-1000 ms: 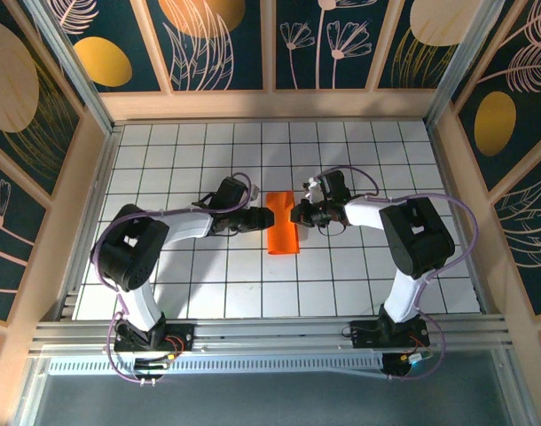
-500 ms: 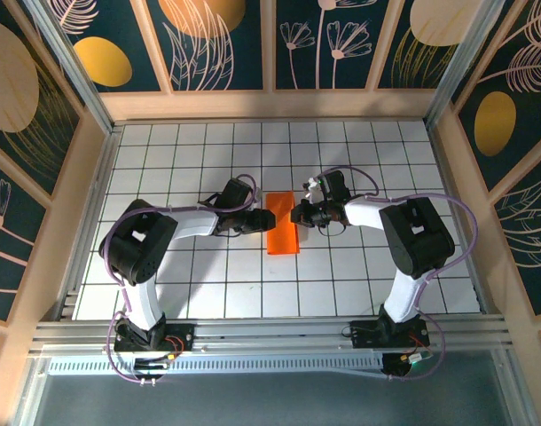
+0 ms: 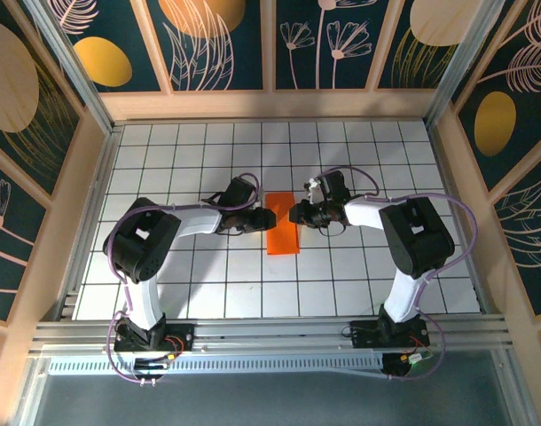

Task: Fold a paper plane with a square sheet of paper (fold left side to right side)
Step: First fold in half a square sheet of paper at the center of the table.

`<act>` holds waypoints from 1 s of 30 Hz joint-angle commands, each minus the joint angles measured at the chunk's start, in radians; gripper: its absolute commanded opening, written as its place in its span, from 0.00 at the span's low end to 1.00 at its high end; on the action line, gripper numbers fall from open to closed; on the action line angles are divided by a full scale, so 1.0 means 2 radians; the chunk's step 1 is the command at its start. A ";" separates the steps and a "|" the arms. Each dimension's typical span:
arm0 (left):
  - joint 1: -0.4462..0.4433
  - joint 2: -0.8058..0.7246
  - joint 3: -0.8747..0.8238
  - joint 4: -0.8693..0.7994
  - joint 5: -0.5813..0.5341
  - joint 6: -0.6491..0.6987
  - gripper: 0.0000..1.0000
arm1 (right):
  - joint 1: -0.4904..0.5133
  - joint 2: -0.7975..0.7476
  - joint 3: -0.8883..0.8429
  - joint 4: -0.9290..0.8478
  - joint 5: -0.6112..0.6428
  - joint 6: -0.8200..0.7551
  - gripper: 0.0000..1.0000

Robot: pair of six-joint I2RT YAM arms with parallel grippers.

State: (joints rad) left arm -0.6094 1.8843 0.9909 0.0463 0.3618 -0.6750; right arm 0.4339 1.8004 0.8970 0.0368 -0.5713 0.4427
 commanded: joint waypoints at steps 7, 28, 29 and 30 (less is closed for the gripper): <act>-0.012 0.042 0.008 -0.028 -0.023 0.001 0.44 | -0.016 -0.066 -0.004 -0.045 0.094 -0.022 0.42; -0.029 0.101 0.064 -0.122 -0.071 0.026 0.48 | -0.044 -0.113 -0.026 -0.042 0.121 -0.028 0.45; -0.030 0.104 0.069 -0.127 -0.072 0.028 0.48 | -0.044 -0.112 -0.026 -0.042 0.121 -0.028 0.45; -0.032 0.107 0.072 -0.131 -0.074 0.030 0.48 | -0.044 -0.112 -0.026 -0.041 0.121 -0.029 0.45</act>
State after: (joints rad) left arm -0.6415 1.9556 1.1530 -0.1856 0.2806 -0.6548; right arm 0.3519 1.6051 0.8558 -0.0353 -0.3416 0.3985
